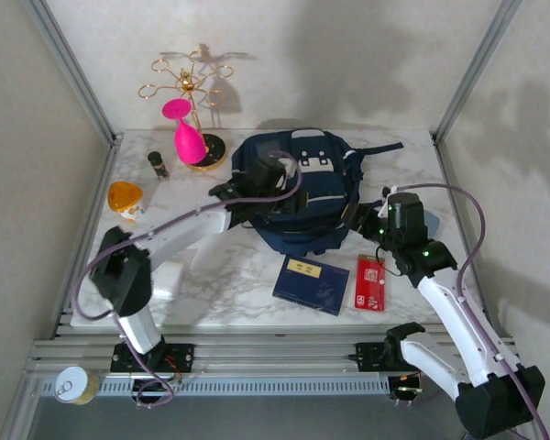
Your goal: Pack books, pencil case, and school supplies into a backpack
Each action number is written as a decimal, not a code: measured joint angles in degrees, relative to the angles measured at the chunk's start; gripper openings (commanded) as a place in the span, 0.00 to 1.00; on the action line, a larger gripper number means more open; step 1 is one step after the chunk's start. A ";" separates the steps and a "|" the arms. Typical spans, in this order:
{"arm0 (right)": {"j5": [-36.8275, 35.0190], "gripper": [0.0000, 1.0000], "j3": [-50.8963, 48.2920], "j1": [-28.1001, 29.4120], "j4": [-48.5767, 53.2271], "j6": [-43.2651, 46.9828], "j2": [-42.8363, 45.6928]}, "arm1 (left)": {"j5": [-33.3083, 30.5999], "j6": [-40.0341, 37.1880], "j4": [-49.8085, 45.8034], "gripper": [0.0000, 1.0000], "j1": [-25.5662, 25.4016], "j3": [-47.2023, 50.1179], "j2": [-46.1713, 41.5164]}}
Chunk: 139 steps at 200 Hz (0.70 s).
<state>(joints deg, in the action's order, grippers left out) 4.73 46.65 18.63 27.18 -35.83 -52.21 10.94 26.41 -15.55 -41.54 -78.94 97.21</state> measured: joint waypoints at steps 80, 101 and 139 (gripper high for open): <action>-2.12 0.72 -17.73 13.16 7.87 -8.96 -3.26 | -5.77 21.68 8.24 0.59 -2.84 38.77 -30.56; -2.19 0.72 -19.61 15.78 5.95 -11.10 -5.16 | -6.62 24.98 8.76 0.59 -2.84 43.95 -33.51; -1.55 0.72 -20.06 24.22 -0.11 -16.33 -8.07 | -8.46 29.38 9.86 0.61 -2.84 48.65 -37.66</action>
<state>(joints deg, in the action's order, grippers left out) 3.18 26.59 42.85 27.07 -52.16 -60.27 2.48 55.79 -5.69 -44.38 -30.28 59.55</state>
